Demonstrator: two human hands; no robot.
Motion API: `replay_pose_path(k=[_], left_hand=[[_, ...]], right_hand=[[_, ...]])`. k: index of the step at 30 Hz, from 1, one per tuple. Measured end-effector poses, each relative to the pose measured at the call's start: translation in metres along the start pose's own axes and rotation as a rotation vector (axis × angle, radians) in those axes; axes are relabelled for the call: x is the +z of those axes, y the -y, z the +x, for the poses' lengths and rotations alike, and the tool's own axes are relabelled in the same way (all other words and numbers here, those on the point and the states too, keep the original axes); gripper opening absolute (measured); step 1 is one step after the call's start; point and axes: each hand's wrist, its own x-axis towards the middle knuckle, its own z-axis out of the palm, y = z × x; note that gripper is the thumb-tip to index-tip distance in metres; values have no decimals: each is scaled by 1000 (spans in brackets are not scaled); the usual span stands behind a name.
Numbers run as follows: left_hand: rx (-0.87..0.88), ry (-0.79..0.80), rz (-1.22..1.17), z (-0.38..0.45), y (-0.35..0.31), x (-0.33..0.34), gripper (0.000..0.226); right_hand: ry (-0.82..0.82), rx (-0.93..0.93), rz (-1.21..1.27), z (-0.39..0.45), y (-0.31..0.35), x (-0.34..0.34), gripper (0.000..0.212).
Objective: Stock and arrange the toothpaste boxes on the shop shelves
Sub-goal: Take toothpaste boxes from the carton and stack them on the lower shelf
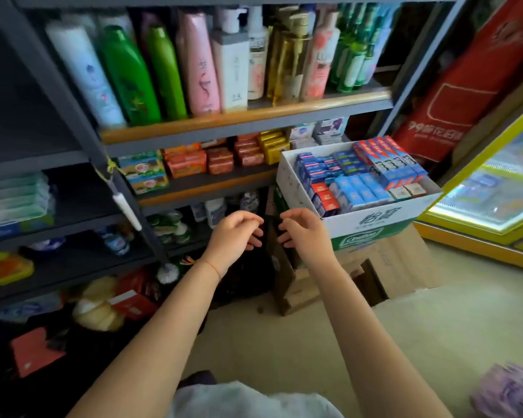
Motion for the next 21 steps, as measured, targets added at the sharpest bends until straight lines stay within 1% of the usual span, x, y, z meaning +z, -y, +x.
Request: replay_pose_path(k=[2, 6, 11, 16, 17, 19, 21], left_hand=[[58, 24, 89, 10, -16, 27, 19], [113, 62, 211, 40, -28, 69, 19], [152, -16, 224, 100, -32, 113, 18], [335, -45, 314, 187, -28, 153, 8], [351, -51, 339, 205, -28, 160, 15], [363, -73, 414, 236, -29, 172, 43], [408, -71, 564, 259, -31, 185, 63]], right_hand=[[-55, 13, 2, 10, -2, -32, 16], [-67, 26, -16, 34, -12, -71, 10], [-66, -1, -117, 88, -21, -112, 10], [-72, -14, -302, 165, -32, -148, 8], [-72, -11, -332, 183, -33, -154, 8], [-82, 6, -421, 216, -34, -164, 10], [-95, -43, -517, 246, -34, -176, 13]])
